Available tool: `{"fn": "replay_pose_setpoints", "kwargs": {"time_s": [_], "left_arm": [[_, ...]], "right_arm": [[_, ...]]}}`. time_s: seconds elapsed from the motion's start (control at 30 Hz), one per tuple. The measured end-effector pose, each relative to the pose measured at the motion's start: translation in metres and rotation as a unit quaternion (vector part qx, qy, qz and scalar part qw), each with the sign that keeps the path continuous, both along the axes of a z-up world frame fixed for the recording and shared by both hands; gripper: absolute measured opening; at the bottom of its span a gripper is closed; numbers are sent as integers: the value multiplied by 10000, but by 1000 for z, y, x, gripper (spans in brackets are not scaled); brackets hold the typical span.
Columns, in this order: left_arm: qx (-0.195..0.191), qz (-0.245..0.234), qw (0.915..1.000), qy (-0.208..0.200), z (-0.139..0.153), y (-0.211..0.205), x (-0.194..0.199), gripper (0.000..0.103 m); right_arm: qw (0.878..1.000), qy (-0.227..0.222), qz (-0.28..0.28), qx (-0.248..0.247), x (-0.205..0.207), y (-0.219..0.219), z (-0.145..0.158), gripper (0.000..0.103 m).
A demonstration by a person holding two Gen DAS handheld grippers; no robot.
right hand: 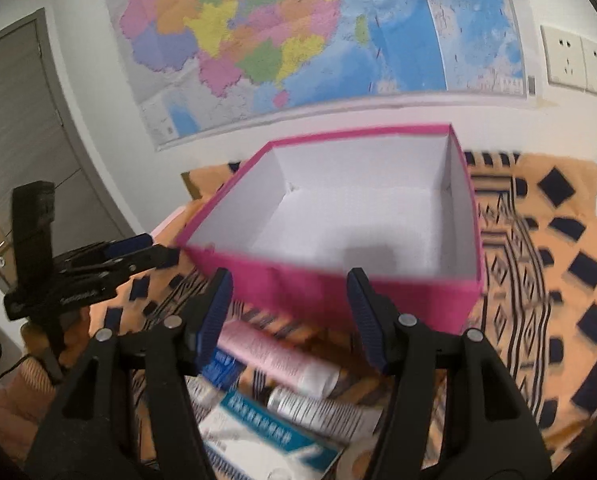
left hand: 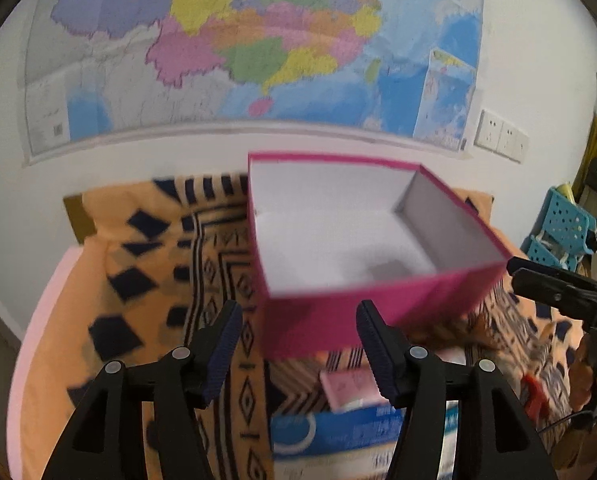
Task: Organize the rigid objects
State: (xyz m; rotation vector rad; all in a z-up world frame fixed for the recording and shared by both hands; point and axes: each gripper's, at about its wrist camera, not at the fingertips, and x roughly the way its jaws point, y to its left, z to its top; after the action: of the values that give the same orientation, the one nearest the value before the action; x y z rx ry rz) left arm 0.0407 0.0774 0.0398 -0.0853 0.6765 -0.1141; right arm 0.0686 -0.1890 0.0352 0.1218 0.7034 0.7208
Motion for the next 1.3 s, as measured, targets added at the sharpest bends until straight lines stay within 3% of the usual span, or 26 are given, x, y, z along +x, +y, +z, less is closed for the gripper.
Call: {"fn": "replay_pose_setpoints", "kwargs": {"time_s": [0.27,0.43,0.67,0.97,1.1,1.3], "left_arm": [[-140,-481,9973,536,-37,-18,-10,61],[-164,-866,9930,791,-51,-35,-1,61],[-377,-958,9870,1236,-68,-36,13,61],[-273,-1228,9806,1507,-70,-43,21,67],[-188,-1341,9754,1740,-77,-50,26,67],[-193,-1349,9722,1902,-80,-54,29,67]], "right_arm": [[9966,794,-90,-203,-8,0,-51,61],[9941,1041,-229,-207,-2,-1,-67,61],[9920,1228,-225,-173,6,5,-77,61],[9900,1371,-93,-303,9,11,-81,60],[9894,1413,-5,-330,10,17,-83,48],[9886,1454,59,-379,10,19,-86,44]]}}
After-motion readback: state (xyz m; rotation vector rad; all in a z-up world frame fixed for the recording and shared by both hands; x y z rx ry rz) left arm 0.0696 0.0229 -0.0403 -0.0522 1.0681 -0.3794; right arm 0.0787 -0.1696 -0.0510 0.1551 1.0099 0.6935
